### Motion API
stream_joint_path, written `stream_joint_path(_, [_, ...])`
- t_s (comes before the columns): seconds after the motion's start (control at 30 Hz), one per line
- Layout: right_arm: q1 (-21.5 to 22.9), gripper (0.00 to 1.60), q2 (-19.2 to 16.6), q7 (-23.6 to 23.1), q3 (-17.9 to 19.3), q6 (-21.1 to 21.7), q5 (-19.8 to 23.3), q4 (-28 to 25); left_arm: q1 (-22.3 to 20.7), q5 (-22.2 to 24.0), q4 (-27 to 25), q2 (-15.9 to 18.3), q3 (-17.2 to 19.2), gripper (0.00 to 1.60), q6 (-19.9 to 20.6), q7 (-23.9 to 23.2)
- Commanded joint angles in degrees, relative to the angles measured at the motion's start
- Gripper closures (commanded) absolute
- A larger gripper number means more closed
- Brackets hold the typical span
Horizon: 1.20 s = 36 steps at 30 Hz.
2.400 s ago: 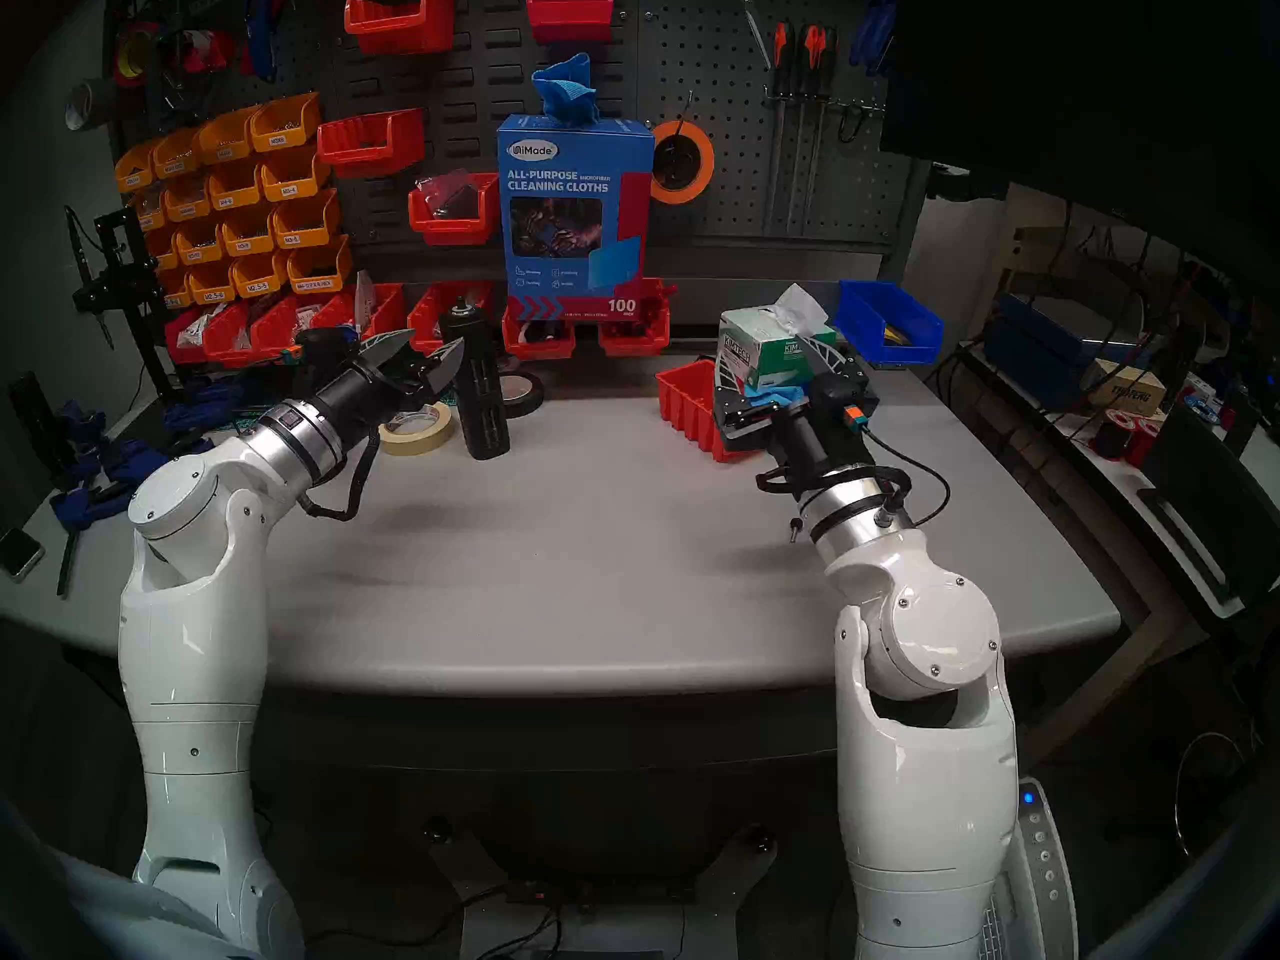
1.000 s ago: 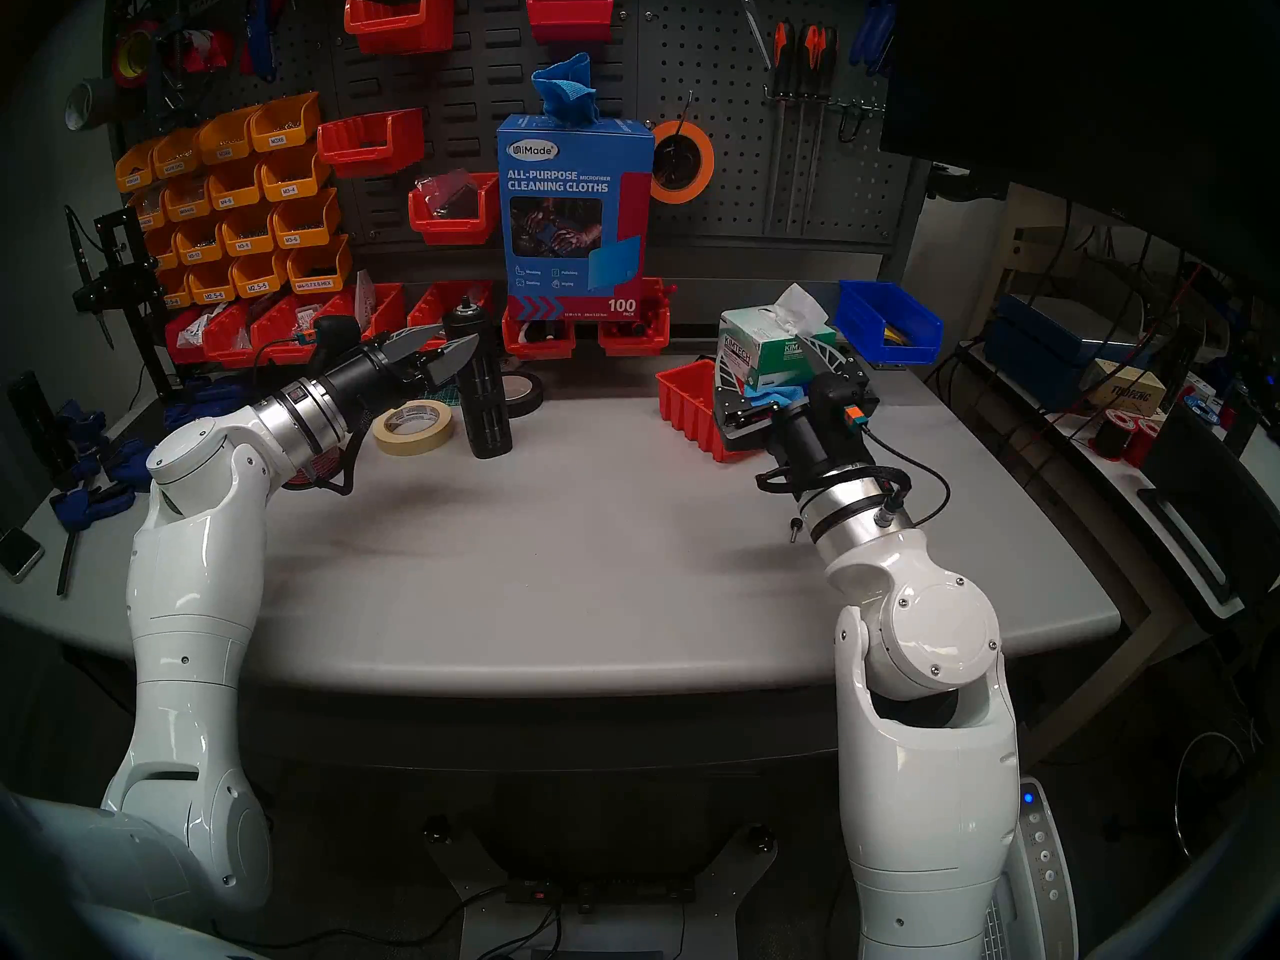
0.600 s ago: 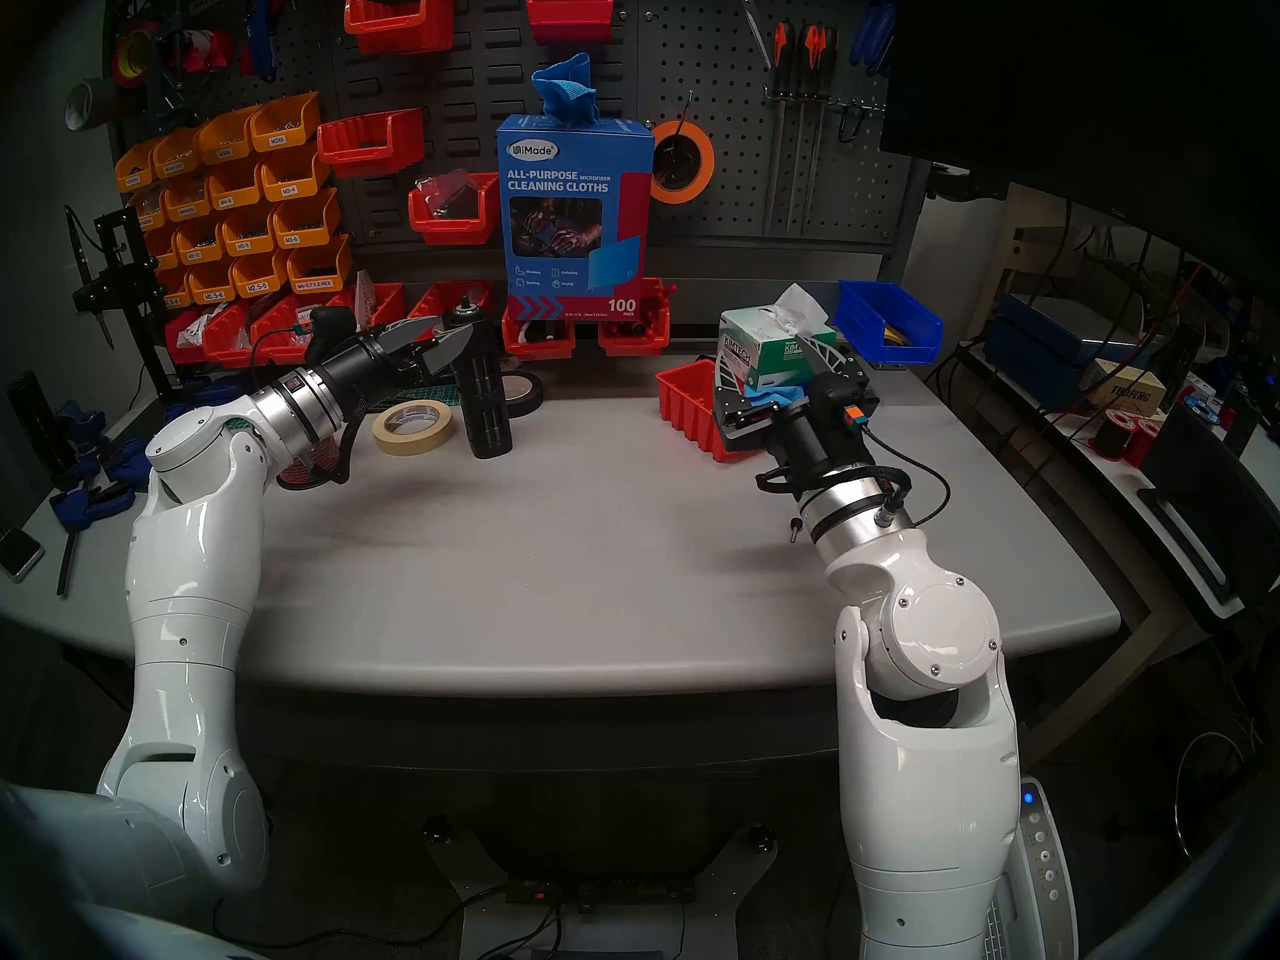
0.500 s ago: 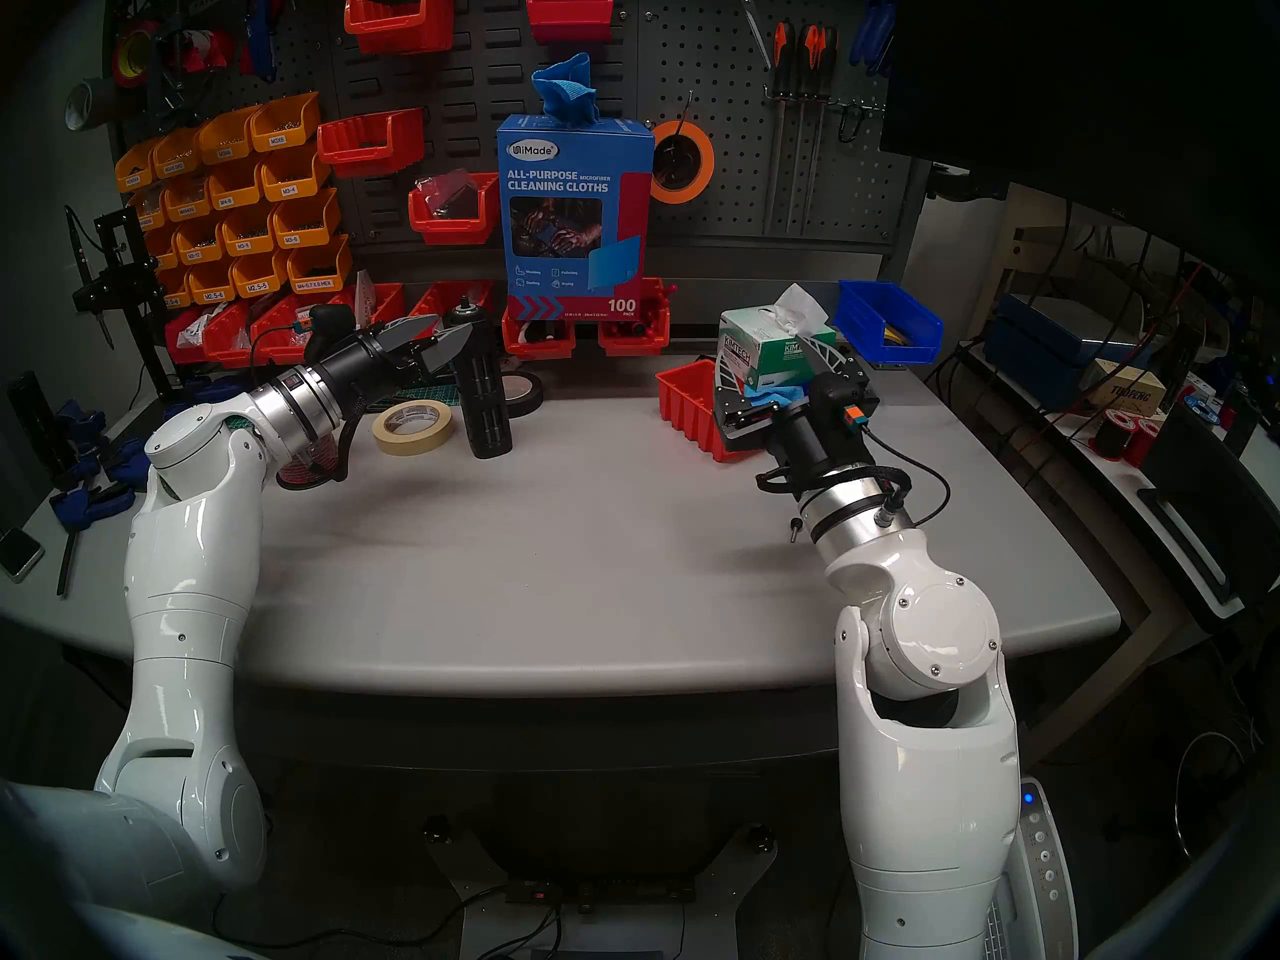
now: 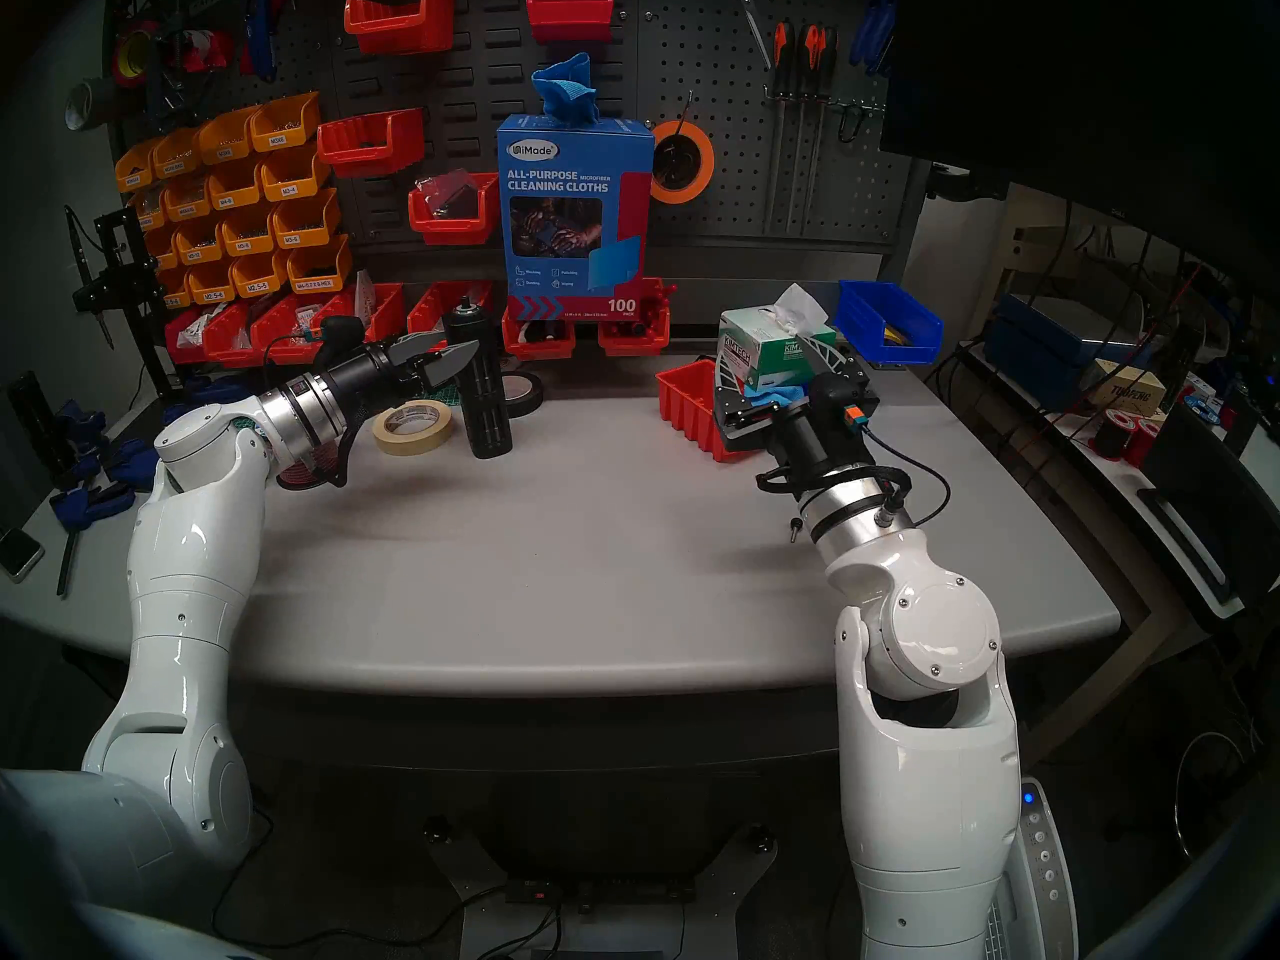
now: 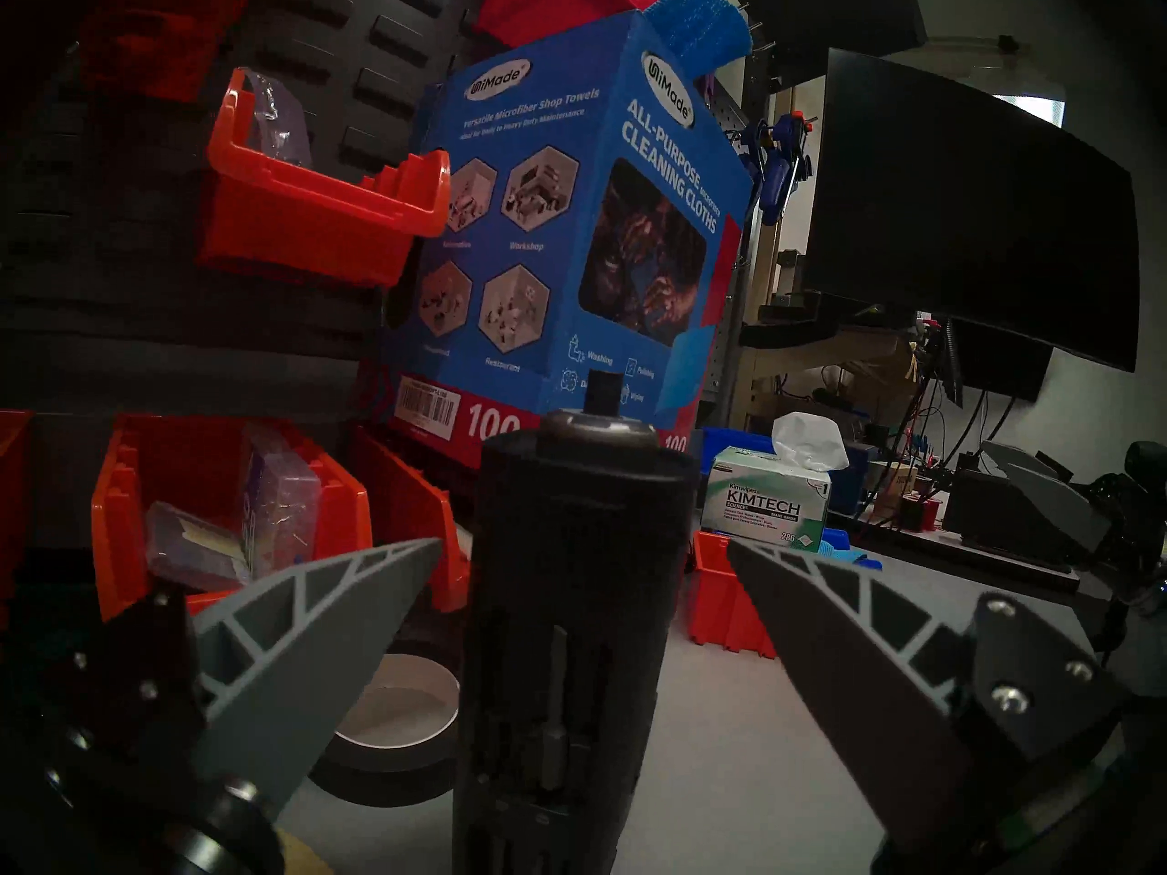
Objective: Pick a screwdriver bit and insert it into the screwdriver
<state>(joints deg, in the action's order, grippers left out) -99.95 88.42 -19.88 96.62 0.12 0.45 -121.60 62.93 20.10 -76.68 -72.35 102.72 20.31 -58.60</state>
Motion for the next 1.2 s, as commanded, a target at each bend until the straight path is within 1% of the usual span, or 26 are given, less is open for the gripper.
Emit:
stream_joint_path(0.0, [0.8, 0.0, -0.2, 0.0, 0.1, -0.4, -0.1, -1.8, -5.1, 1.1, 0.1, 0.7, 0.6, 0.0, -1.2, -1.1])
stream_joint_path(0.2, [0.7, 0.0, -0.3, 0.1, 0.1, -0.3, 0.0, -1.8, -6.2, 1.5, 1.2, 1.1, -0.1, 0.0, -0.8, -3.6])
stream_joint_path(0.7, [0.7, 0.0, -0.5, 0.3, 0.0, -0.3, 0.1, -1.8, -8.8, 1.2, 5.4, 0.9, -1.2, 0.0, -1.5, -6.3])
stream_joint_path(1.17, [0.7, 0.0, -0.7, 0.5, -0.1, -0.3, 0.2, -1.8, -10.4, 0.3, 7.6, 0.9, -3.0, 0.0, -2.3, -6.5])
